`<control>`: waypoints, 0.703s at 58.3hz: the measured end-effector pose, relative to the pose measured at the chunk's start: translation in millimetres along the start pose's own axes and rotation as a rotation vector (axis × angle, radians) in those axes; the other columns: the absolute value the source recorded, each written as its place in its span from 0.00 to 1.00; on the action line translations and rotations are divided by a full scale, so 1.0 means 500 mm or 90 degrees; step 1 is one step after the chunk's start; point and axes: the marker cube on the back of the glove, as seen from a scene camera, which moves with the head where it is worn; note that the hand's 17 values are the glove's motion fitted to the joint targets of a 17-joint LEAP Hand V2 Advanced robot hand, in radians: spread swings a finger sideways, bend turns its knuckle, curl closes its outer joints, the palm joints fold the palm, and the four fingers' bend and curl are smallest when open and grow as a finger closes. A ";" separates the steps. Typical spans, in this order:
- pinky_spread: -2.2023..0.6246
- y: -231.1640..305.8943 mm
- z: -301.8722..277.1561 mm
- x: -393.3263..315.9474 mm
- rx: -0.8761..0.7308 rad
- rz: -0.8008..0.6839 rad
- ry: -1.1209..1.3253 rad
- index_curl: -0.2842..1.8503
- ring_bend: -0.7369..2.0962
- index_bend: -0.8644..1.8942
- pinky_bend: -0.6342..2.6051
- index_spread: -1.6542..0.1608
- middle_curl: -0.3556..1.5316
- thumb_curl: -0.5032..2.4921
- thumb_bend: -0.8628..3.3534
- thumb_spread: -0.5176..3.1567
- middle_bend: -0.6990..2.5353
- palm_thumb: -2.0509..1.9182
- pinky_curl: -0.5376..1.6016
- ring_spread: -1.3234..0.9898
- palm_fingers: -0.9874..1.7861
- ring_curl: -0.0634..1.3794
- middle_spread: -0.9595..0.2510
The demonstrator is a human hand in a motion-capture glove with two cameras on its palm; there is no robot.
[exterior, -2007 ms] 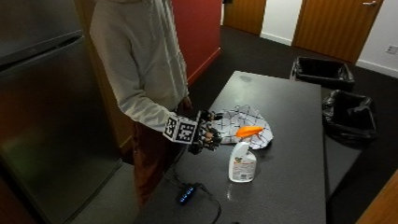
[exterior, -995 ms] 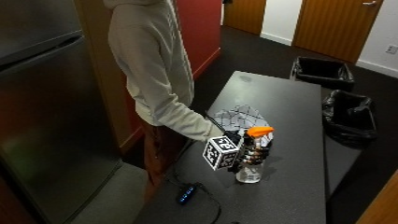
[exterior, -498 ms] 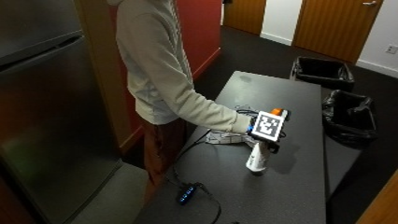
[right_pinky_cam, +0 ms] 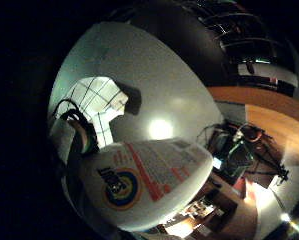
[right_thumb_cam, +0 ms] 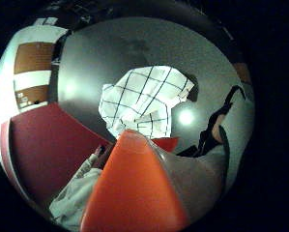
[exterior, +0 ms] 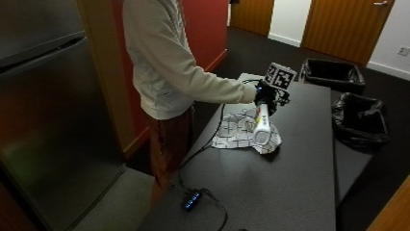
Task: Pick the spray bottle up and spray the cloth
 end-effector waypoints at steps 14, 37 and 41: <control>0.70 0.000 0.041 -0.072 -0.019 0.012 0.109 0.39 0.49 0.50 0.29 0.82 0.47 0.42 0.20 0.17 0.41 0.75 0.43 0.50 0.86 0.37 0.71; 0.70 -0.026 0.016 -0.096 0.025 0.215 0.080 0.39 0.49 0.50 0.29 0.82 0.46 0.42 0.20 0.17 0.41 0.75 0.43 0.50 0.86 0.37 0.71; 0.70 -0.011 0.006 -0.094 0.044 0.114 0.055 0.39 0.49 0.50 0.29 0.82 0.46 0.43 0.20 0.17 0.41 0.75 0.43 0.50 0.86 0.37 0.71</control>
